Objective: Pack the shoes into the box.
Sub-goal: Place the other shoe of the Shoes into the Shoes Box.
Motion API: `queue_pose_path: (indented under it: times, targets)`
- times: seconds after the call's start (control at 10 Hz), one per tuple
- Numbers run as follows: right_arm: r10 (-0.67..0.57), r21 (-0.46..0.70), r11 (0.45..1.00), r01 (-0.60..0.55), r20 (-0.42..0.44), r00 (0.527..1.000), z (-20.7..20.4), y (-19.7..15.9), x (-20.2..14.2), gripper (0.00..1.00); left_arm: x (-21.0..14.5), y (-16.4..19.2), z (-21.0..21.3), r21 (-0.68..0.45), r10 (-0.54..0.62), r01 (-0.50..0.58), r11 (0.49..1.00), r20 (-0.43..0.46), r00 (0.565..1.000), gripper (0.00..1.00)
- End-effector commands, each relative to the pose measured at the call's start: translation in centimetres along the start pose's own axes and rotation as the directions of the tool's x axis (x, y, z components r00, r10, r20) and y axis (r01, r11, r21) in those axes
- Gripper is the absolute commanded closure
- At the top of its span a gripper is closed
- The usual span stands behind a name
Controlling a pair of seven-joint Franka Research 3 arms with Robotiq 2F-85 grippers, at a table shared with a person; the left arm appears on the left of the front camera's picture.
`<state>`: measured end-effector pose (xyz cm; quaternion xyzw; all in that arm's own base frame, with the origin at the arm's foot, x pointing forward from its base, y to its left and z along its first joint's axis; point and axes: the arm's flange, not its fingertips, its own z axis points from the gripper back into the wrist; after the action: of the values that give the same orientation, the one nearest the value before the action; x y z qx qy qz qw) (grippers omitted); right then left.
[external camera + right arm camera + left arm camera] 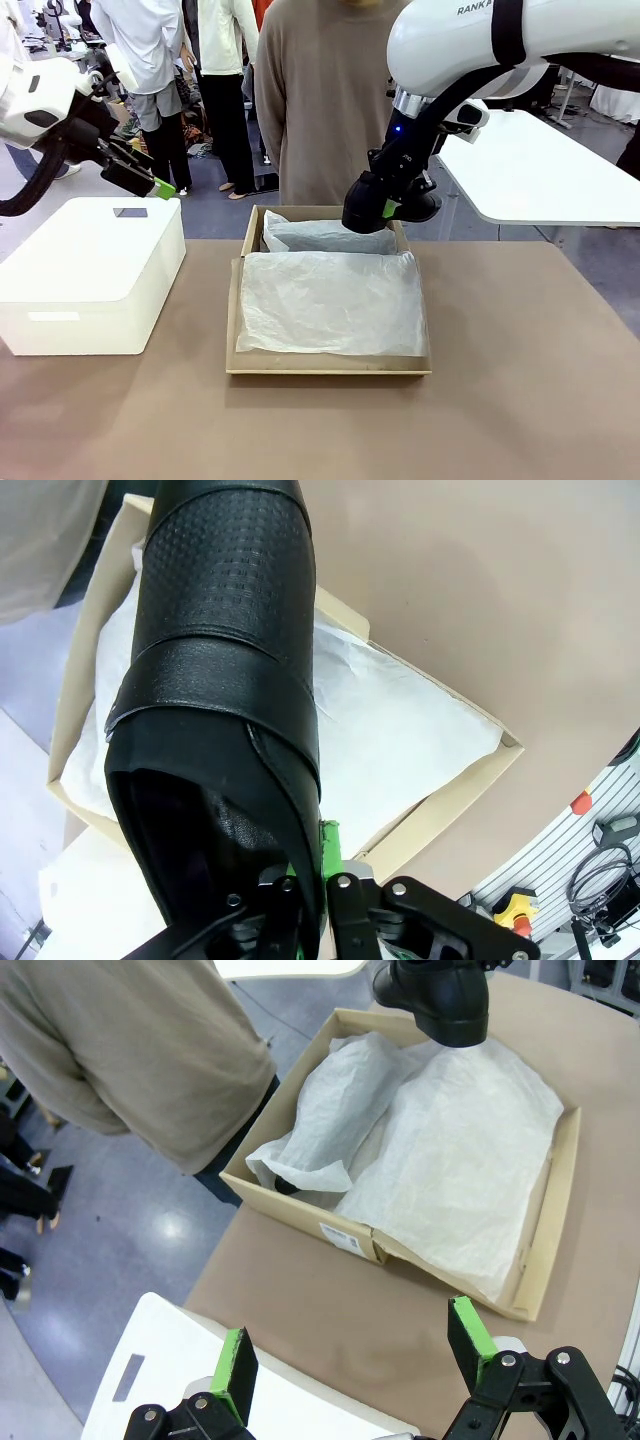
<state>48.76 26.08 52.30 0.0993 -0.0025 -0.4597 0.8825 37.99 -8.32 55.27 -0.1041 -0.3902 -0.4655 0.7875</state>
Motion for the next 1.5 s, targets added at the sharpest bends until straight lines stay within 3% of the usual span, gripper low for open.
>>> queue_pose_path:
  times: [0.0, 0.6, 0.9, 1.4]
  targets:
    - [-0.095, 0.011, 0.995, 0.094, 0.022, 0.995, 0.7, 0.8, -1.8, 1.00, 0.0, 0.0, -0.1, -0.004, 0.002, -0.002, 1.000, 0.013, 1.000, 0.00]
    - [-0.275, -0.022, 0.961, 0.276, 0.053, 0.960, -1.4, 6.0, -7.8, 1.00, 0.0, 0.0, -0.1, -0.004, 0.002, -0.002, 1.000, 0.013, 1.000, 0.00]
    - [-0.382, 0.013, 0.924, 0.383, 0.108, 0.918, -2.4, 9.0, -9.1, 1.00, 0.0, 0.0, -0.1, -0.004, 0.002, -0.002, 1.000, 0.013, 1.000, 0.00]
    - [-0.429, -0.018, 0.902, 0.430, 0.050, 0.902, -3.2, 10.5, -9.5, 1.00, 0.0, 0.0, -0.1, -0.004, 0.002, -0.002, 1.000, 0.013, 1.000, 0.00]
